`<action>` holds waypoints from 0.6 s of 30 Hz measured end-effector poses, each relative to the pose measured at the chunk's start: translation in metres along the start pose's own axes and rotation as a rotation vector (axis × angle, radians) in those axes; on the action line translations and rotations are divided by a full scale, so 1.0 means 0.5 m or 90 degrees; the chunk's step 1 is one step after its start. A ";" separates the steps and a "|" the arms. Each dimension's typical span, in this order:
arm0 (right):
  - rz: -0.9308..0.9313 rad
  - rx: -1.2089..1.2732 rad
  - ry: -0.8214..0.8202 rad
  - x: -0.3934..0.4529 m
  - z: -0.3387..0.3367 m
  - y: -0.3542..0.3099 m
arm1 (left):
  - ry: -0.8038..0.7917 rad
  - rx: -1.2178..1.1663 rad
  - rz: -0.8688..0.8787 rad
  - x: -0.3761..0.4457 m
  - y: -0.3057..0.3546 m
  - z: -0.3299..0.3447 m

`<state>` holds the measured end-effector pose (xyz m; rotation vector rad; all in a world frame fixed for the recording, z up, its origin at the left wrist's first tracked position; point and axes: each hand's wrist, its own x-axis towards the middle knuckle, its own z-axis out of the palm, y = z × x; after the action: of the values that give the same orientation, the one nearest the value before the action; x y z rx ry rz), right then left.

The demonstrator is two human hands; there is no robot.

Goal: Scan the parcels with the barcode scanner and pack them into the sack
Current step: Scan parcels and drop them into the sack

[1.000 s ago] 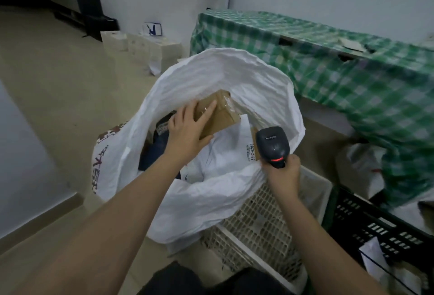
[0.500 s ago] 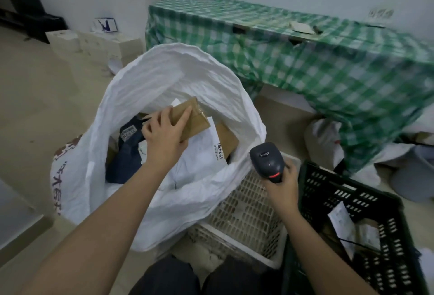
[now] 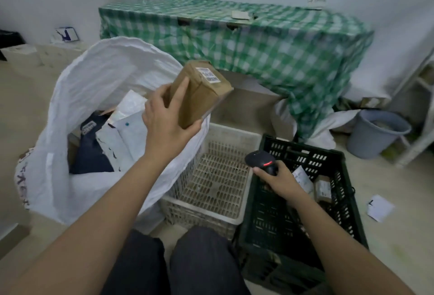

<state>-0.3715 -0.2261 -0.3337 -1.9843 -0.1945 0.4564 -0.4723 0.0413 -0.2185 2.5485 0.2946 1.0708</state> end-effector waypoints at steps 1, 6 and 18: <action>0.016 -0.005 -0.005 -0.003 -0.018 0.013 | -0.010 -0.015 0.022 0.000 0.026 0.011; 0.065 0.050 0.015 0.000 -0.096 0.102 | -0.087 -0.068 0.100 -0.004 0.126 0.126; 0.272 0.055 0.070 0.198 -0.035 0.471 | -0.319 -0.191 -0.069 -0.066 0.038 0.529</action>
<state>-0.2891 -0.3124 -0.5602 -1.9579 0.3206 0.6137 -0.3033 -0.0515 -0.4037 2.3912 0.1225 0.3768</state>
